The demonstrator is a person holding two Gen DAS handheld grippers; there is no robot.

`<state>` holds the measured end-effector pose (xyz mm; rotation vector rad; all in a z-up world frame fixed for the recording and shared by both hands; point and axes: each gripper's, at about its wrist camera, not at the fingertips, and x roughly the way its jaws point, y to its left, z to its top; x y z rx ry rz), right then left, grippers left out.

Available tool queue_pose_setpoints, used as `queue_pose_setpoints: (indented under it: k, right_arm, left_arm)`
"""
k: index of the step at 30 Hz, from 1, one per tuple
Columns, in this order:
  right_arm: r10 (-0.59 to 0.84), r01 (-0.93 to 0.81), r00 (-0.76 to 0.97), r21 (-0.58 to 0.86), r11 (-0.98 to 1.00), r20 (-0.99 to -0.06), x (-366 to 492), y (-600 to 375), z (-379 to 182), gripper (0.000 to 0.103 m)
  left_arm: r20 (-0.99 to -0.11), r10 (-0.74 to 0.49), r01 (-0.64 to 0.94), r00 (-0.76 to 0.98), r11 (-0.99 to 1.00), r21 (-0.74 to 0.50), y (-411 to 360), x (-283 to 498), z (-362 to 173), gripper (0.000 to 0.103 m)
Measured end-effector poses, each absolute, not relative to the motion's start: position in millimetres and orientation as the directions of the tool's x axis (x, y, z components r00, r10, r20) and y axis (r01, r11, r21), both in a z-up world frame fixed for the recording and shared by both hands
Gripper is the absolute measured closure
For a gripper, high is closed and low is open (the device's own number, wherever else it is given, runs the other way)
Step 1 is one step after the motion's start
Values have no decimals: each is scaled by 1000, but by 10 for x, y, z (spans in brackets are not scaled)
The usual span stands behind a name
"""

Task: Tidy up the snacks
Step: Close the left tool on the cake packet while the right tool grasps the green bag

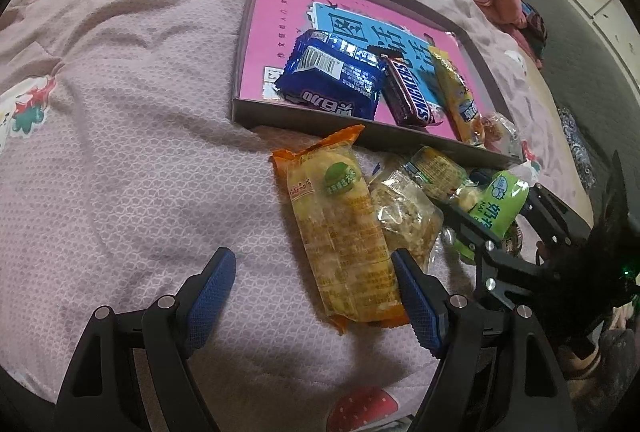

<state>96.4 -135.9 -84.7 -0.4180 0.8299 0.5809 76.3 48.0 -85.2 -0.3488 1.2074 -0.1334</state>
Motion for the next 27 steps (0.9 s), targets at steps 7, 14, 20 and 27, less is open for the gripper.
queue_pose_setpoints:
  k: [7, 14, 20, 27]
  right_arm:
    - [336, -617, 544, -95, 781, -769, 934, -1432, -819, 62]
    - [348, -568, 562, -45, 822, -750, 888, -1631, -699, 63]
    - [328, -531, 580, -41, 846, -745, 912, -1719, -661, 63]
    - [321, -520, 588, -43, 853, -743, 868, -1751, -616, 63]
  left_arm:
    - [-883, -292, -93, 368, 933, -347, 456, 819, -873, 22]
    - [-867, -325, -112, 378, 914, -391, 478, 885, -880, 37]
    - [-857, -358, -104, 370, 901, -421, 430, 928, -902, 50]
    - [-848, -392, -124, 356, 880, -459, 464, 977, -963, 50]
